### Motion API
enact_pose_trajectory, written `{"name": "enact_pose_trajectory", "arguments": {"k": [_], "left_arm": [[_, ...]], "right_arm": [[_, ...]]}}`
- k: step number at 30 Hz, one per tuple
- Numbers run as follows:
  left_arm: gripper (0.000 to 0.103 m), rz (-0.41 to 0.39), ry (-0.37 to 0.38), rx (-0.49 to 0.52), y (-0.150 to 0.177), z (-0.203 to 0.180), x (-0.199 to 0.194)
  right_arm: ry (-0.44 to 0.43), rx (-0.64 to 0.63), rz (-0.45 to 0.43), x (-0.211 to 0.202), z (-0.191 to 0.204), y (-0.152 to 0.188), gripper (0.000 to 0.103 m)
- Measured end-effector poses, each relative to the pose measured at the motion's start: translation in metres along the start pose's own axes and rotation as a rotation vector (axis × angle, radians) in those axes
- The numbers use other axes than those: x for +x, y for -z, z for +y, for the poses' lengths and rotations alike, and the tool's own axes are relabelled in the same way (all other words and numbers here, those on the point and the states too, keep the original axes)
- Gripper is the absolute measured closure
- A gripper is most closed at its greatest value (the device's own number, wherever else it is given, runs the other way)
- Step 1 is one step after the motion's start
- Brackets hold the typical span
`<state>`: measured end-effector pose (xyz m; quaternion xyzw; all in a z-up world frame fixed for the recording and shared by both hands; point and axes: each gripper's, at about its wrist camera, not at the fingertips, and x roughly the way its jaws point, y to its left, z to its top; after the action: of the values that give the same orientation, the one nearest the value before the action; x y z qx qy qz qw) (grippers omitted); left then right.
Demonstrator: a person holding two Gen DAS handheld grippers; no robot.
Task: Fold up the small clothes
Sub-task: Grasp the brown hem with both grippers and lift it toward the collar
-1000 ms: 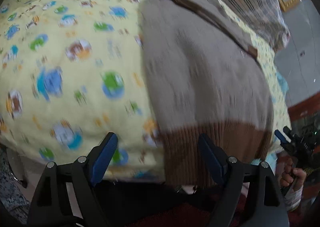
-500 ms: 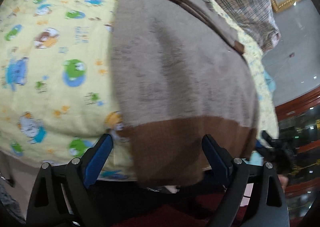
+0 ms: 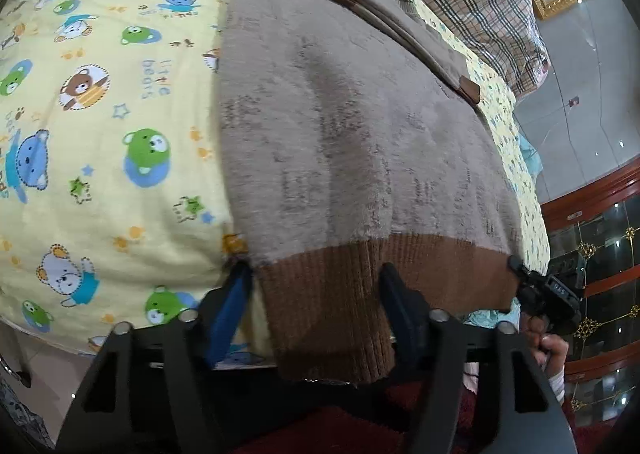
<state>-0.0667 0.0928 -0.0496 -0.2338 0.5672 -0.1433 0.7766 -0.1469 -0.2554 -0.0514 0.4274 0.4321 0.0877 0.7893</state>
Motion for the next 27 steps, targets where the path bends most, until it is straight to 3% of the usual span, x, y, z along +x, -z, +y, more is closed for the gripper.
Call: {"name": "enact_pose_trajectory", "arguments": {"k": [4,9,12,14,16,17,21,27], "left_arm": [[0.044,0.008,0.037,-0.018,-0.001,0.01,-0.004],[0.041,-0.005,0.088,-0.07,0.0,0.02,-0.005],[0.043,-0.012,0.069,-0.045,0.0,0.015,-0.006],[0.055,-0.015,0.029,-0.007,0.001,0.009,-0.006],[0.09,-0.005,-0.012,0.041,0.001,0.004,-0.005],[0.096,0.008,0.006,0.04,0.0,0.004,-0.005],[0.096,-0.012,0.039,0.069,0.0,-0.004,-0.013],[0.095,-0.042,0.111,0.072,-0.006,-0.005,-0.026]], "right_arm": [[-0.001,0.044,-0.071,-0.025,-0.017,-0.009,0.095],[-0.006,0.019,-0.086,-0.026,-0.012,-0.012,0.095],[-0.012,0.031,-0.118,-0.032,-0.017,-0.015,0.095],[-0.027,0.034,-0.093,-0.028,-0.018,-0.016,0.095],[-0.046,0.047,-0.064,-0.022,-0.02,-0.016,0.091],[-0.047,0.044,-0.053,-0.02,-0.019,-0.016,0.091],[-0.049,0.053,-0.048,-0.019,-0.022,-0.016,0.09],[-0.045,0.019,0.025,-0.017,-0.019,-0.011,0.088]]}}
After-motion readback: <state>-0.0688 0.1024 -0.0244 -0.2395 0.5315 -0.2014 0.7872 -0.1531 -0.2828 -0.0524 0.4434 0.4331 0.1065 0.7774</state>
